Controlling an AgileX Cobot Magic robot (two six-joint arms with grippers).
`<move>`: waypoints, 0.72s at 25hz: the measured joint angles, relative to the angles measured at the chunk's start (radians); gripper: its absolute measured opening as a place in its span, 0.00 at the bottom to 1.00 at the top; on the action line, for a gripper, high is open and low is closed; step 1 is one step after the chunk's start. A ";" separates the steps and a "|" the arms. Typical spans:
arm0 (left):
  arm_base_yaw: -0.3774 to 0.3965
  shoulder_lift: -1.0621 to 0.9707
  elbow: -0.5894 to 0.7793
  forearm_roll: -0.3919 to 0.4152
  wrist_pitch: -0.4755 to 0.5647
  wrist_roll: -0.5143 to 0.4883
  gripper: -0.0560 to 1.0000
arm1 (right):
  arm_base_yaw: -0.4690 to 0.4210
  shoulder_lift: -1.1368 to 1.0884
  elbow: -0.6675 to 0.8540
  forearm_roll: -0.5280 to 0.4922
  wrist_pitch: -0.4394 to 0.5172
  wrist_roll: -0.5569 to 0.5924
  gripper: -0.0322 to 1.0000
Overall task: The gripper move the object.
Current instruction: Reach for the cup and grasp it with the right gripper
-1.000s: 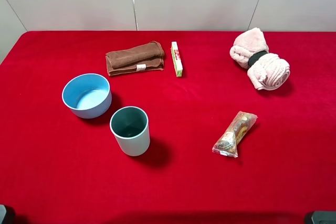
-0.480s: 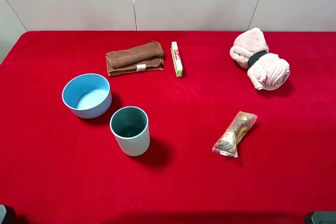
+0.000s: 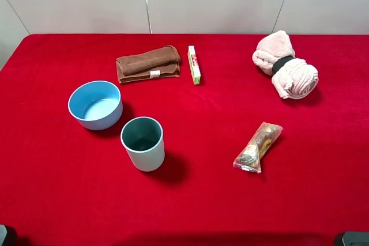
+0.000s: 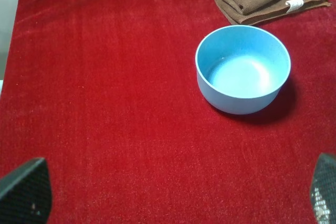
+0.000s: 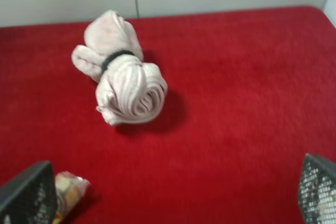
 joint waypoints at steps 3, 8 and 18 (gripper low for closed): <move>0.000 0.000 0.000 0.000 0.000 0.000 0.98 | 0.000 0.030 -0.034 0.039 -0.023 -0.049 0.70; 0.000 0.000 0.000 0.000 0.000 0.000 0.98 | 0.000 0.190 -0.103 0.105 -0.025 -0.130 0.70; 0.000 0.000 0.000 0.000 0.000 0.000 0.98 | 0.061 0.571 -0.291 0.302 0.029 -0.311 0.70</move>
